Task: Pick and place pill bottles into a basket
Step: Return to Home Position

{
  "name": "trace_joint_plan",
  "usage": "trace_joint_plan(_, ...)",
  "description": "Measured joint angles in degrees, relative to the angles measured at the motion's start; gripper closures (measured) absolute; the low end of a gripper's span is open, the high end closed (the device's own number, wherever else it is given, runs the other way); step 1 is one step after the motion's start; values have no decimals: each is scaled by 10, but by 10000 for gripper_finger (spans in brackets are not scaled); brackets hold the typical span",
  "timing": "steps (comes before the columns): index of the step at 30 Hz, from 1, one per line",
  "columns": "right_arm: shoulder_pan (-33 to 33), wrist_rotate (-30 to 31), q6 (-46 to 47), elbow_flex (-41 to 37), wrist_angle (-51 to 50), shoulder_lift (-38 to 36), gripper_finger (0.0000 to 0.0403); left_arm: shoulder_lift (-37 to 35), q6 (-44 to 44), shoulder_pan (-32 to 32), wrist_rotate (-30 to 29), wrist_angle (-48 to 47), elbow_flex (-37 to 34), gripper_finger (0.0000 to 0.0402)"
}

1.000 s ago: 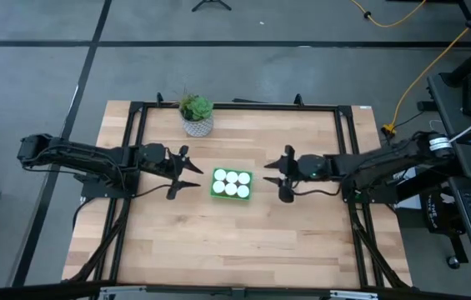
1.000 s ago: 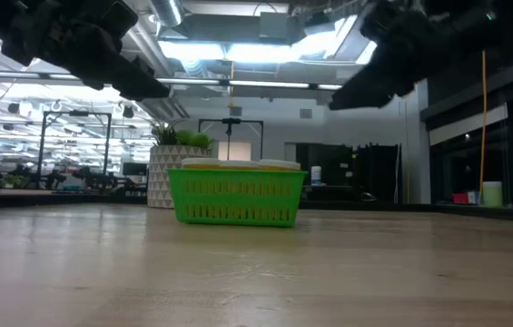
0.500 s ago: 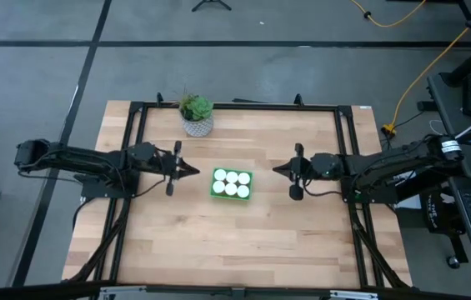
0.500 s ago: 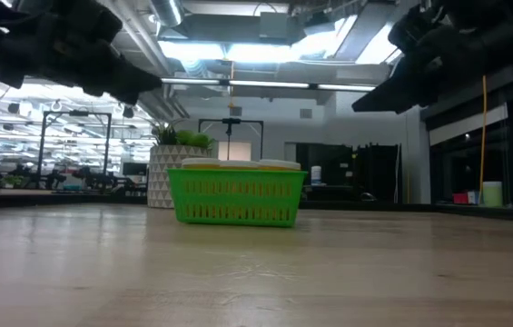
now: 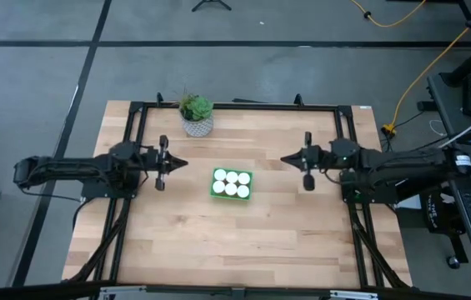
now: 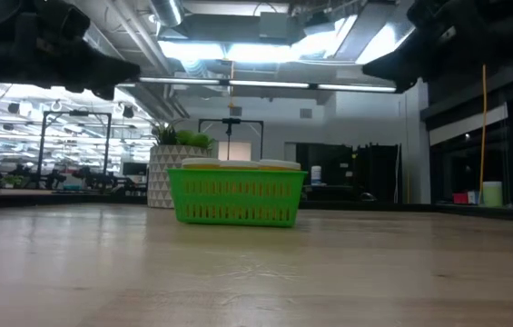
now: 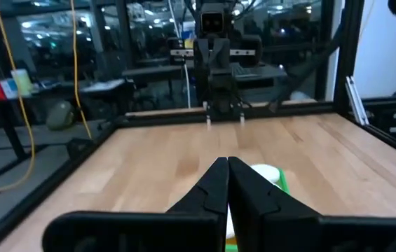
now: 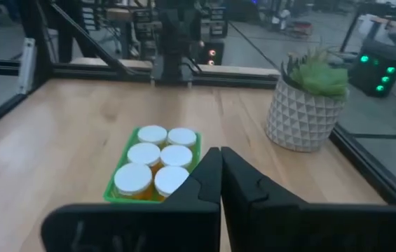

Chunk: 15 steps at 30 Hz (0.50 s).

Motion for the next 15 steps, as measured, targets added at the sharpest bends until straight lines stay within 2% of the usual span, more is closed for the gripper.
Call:
trace_joint_plan(3, -29, -38, -2, 0, -36, -41, 401, -28, 6, 5, 0, -24, 0, 399)
trace_joint_plan(7, -62, -57, 0, 0, -92, -102, 401, -64, 6, 14, -9, -69, -1, 399)
trace_joint_plan(15, -79, -88, -16, -1, -182, -195, 402, -100, 16, 19, -13, -87, -1, 399)
